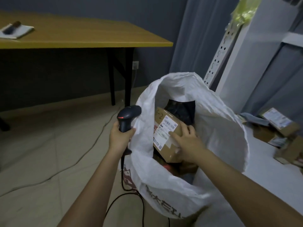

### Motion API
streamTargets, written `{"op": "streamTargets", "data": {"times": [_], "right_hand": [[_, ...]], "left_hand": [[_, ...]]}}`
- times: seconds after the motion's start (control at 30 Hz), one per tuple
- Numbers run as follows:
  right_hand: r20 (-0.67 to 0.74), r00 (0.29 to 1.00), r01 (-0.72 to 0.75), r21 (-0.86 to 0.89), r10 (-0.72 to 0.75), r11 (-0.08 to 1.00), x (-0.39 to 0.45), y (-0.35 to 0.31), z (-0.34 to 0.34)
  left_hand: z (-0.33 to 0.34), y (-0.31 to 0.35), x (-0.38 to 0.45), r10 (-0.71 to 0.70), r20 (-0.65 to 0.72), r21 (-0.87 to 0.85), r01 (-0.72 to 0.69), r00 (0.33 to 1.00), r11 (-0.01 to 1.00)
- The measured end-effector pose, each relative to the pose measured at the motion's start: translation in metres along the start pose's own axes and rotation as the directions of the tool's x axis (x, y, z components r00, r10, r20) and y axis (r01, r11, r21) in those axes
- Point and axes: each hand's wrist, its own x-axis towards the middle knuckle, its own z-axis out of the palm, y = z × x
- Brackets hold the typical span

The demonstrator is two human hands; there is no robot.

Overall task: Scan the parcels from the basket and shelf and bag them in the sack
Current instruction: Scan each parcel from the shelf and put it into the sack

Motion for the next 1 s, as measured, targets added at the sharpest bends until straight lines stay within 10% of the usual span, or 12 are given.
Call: {"op": "streamTargets", "data": {"times": [0.1, 0.3, 0.5, 0.73, 0.87, 1.0], "right_hand": [[-0.039, 0.997, 0.063, -0.174, -0.071, 0.983, 0.005, 0.011, -0.005], [-0.348, 0.905, -0.199, 0.163, 0.245, 0.966, 0.041, 0.014, -0.006], [0.208, 0.975, -0.027, 0.446, -0.075, 0.895, 0.061, -0.015, 0.004], [-0.226, 0.963, 0.212, 0.297, -0.147, 0.931, 0.007, 0.025, -0.041], [-0.263, 0.961, -0.119, -0.103, 0.088, 0.988, -0.035, 0.047, -0.045], [-0.09, 0.928, -0.334, 0.229, 0.361, 0.914, -0.063, 0.088, -0.062]], "left_hand": [[0.014, 0.023, -0.013, 0.005, 0.027, -0.157, -0.001, 1.0, 0.988], [0.034, 0.089, -0.022, 0.118, 0.01, -0.323, -0.109, 0.993, 0.94], [0.03, 0.098, -0.033, 0.169, -0.016, -0.225, -0.168, 0.986, 0.96], [0.037, 0.1, -0.064, 0.344, -0.036, -0.123, -0.346, 0.938, 0.93], [0.051, 0.109, -0.091, 0.411, 0.027, -0.069, -0.409, 0.911, 0.91], [0.06, 0.115, -0.119, 0.383, 0.091, -0.066, -0.378, 0.919, 0.923]]}}
